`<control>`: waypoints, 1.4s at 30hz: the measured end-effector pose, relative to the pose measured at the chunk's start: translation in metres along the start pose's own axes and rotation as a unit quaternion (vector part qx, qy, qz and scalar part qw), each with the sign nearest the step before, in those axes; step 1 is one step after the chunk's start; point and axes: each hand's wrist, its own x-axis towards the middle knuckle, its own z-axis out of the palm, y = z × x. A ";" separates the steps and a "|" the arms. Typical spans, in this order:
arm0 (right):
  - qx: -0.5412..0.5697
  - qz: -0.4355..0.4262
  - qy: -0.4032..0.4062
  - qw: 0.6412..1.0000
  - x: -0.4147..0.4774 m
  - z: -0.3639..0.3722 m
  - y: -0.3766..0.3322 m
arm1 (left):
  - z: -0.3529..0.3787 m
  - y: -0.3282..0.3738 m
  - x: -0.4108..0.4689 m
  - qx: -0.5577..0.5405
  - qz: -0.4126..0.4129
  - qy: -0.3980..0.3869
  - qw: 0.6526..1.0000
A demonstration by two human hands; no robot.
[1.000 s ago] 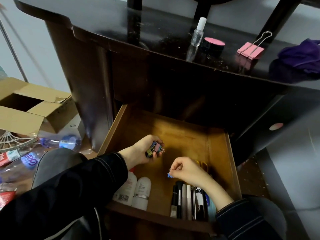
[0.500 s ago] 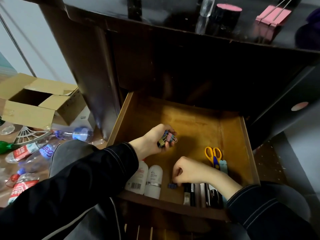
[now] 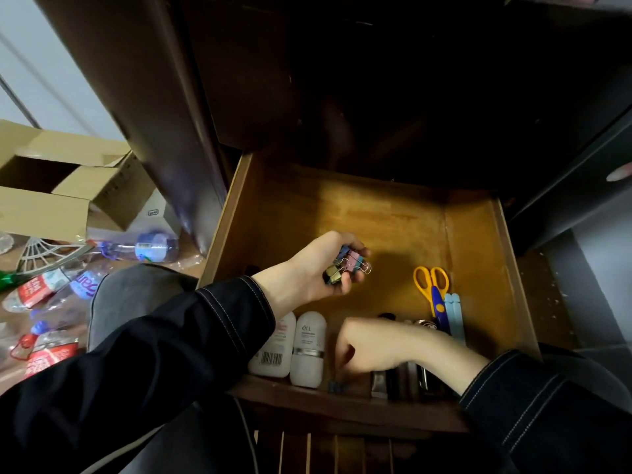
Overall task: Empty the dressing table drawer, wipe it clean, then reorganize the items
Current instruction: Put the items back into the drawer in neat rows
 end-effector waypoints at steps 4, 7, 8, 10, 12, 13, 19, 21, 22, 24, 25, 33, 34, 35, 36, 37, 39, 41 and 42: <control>0.013 0.000 -0.003 1.000 -0.003 -0.007 -0.002 | -0.002 0.003 0.001 -0.007 0.001 -0.002 1.000; 0.034 0.044 0.068 0.996 -0.014 -0.026 0.006 | -0.003 0.005 0.002 -0.018 0.007 0.011 1.000; 0.037 0.060 0.115 0.991 -0.017 -0.033 0.010 | -0.004 0.006 0.002 -0.024 0.009 0.017 1.000; 0.051 0.093 0.214 0.971 -0.023 -0.044 0.015 | -0.006 0.007 0.001 -0.036 0.012 0.031 0.999; 0.047 0.131 0.312 0.940 -0.027 -0.049 0.019 | -0.007 0.008 0.000 -0.048 0.016 0.046 0.998; 0.033 0.148 0.359 0.921 -0.028 -0.051 0.020 | -0.007 0.008 -0.001 -0.051 0.017 0.053 0.997; 0.154 0.041 0.491 0.857 -0.030 -0.062 0.015 | -0.003 0.008 -0.003 -0.024 0.018 0.059 0.998; 0.148 0.016 0.477 0.866 -0.031 -0.061 0.011 | 0.000 0.007 -0.004 -0.010 0.020 0.055 0.998; 0.142 0.006 0.477 0.868 -0.032 -0.060 0.009 | 0.001 0.007 -0.004 -0.004 0.024 0.056 0.998; 0.138 0.001 0.482 0.865 -0.031 -0.058 0.008 | 0.002 0.005 -0.003 0.020 0.034 0.070 0.997; 0.140 0.006 0.480 0.866 -0.031 -0.057 0.007 | 0.002 0.004 -0.002 0.038 0.038 0.076 0.996; 0.230 0.003 0.448 0.864 -0.027 -0.059 0.005 | 0.005 0.000 0.002 0.184 0.083 0.059 0.978; 0.254 0.003 0.442 0.860 -0.027 -0.059 0.005 | 0.005 -0.001 0.002 0.187 0.079 0.050 0.978; 0.276 0.005 0.435 0.857 -0.026 -0.060 0.006 | 0.005 -0.002 0.001 0.188 0.072 0.042 0.979; 0.297 0.010 0.429 0.853 -0.026 -0.060 0.007 | 0.004 -0.002 0.001 0.190 0.065 0.040 0.979; 0.317 0.015 0.424 0.848 -0.027 -0.061 0.008 | 0.004 -0.003 0.001 0.192 0.060 0.041 0.979; 0.349 0.023 0.409 0.843 -0.028 -0.062 0.010 | 0.004 -0.003 0.001 0.191 0.048 0.038 0.980; 0.360 0.027 0.388 0.848 -0.027 -0.062 0.012 | 0.004 -0.002 0.001 0.173 0.024 0.035 0.984; 0.358 0.029 0.378 0.853 -0.026 -0.062 0.012 | 0.004 -0.002 0.001 0.158 0.009 0.034 0.987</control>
